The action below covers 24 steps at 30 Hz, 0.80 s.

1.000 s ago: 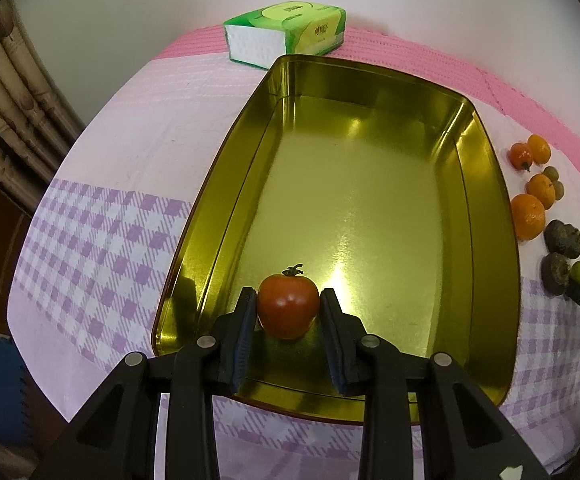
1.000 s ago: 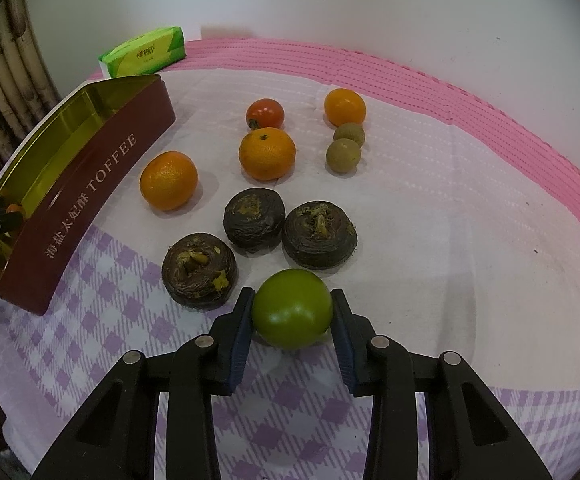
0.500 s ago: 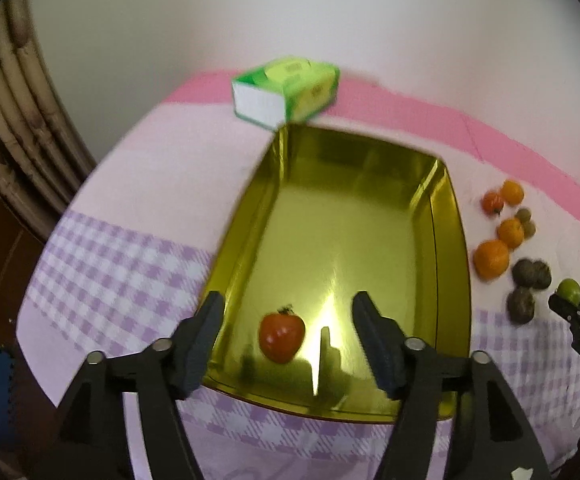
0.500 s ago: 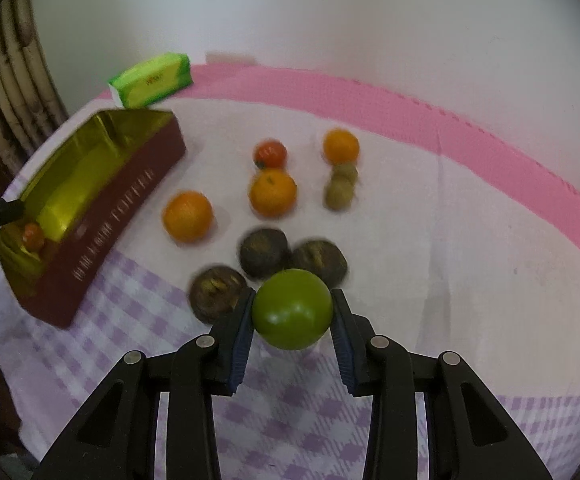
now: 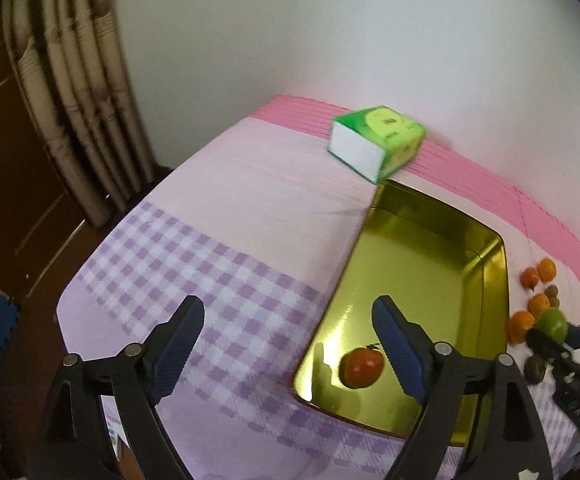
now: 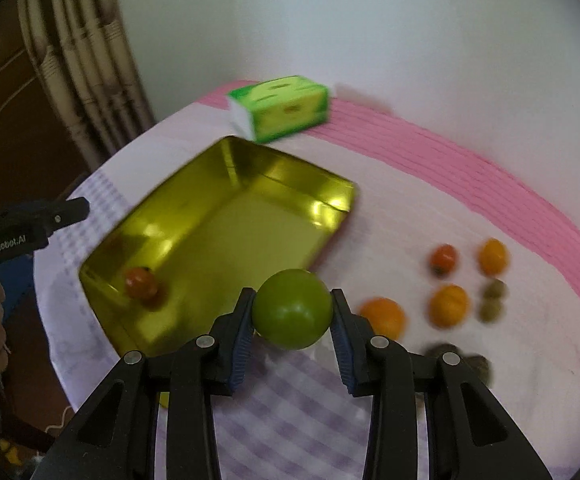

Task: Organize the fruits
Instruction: 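Lower the green fruit into the gold tin with the right tool and release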

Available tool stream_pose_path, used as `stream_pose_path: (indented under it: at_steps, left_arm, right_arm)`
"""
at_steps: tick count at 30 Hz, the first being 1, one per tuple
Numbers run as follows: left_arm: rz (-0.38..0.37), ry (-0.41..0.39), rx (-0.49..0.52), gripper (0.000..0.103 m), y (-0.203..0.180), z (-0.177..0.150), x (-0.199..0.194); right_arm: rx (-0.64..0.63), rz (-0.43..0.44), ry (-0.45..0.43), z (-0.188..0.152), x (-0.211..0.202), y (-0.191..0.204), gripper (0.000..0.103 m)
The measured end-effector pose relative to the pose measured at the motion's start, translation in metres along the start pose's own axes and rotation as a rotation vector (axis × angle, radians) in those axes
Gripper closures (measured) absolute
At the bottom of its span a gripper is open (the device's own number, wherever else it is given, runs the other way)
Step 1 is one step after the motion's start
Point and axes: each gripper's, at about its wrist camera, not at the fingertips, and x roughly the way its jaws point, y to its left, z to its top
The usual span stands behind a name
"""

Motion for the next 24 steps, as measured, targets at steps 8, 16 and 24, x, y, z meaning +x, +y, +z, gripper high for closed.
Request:
stream_pose_path:
  at_steps: [8,16,24]
  left_arm:
    - [0.004,0.034,-0.031,0.02,0.011,0.001,0.01]
    - [0.012,0.046,-0.049,0.02,0.014,0.002,0.015]
    - [0.016,0.048,-0.046,0.02,0.012,0.001,0.016]
  right_arm:
    - [-0.077,0.014,0.08,0.01,0.042,0.036,0.065]
    - [-0.112,-0.003,0.12,0.004,0.063,0.043,0.065]
    - [-0.139,-0.035,0.128,0.003,0.066,0.043,0.065]
